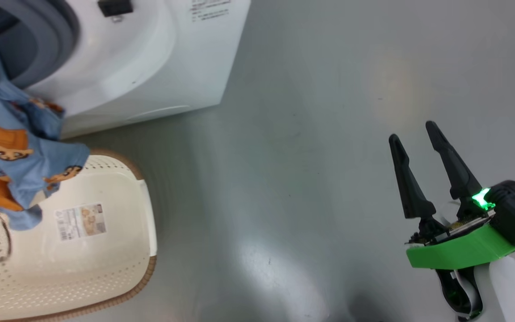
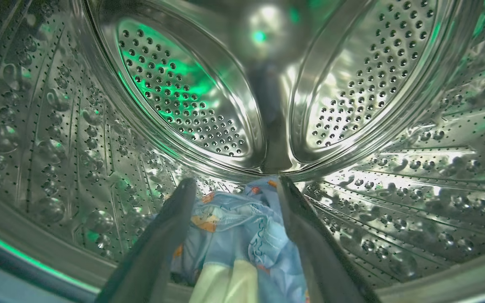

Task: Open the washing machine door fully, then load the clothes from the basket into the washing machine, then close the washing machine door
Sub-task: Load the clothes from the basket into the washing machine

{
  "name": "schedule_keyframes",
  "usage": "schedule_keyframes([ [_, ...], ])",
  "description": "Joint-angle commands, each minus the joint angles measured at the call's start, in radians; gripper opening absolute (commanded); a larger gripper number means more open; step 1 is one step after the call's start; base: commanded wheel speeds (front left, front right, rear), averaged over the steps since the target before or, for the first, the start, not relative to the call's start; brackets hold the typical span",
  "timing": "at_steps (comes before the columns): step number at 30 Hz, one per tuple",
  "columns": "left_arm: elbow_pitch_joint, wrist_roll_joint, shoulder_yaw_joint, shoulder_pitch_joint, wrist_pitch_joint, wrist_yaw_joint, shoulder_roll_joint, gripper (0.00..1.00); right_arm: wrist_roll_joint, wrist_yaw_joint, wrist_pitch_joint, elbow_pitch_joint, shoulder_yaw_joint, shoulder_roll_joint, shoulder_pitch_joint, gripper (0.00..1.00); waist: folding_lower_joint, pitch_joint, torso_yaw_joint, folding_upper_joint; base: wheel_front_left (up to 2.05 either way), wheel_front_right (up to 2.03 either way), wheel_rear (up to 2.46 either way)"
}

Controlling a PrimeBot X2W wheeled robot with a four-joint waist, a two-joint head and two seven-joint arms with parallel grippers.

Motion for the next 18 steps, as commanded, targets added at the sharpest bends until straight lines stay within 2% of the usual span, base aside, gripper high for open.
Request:
schedule_keyframes([
  [1, -0.048, -0.007, 0.020, 0.044, -0.012, 0.012, 0.043, 1.00, -0.009, 0.006, -0.005, -0.017, 0.016, -0.013, 0.039, 1.00, 0.0001, -0.029, 0.026, 0.0000, 0.00, 0.00, 0.00],
  [18, -0.481, 0.010, 0.013, 0.589, -0.075, 0.122, -0.106, 1.00, -0.031, 0.006, -0.005, 0.015, 0.001, -0.054, 0.113, 1.00, 0.0001, -0.177, 0.109, 0.0000, 0.00, 0.00, 0.00],
])
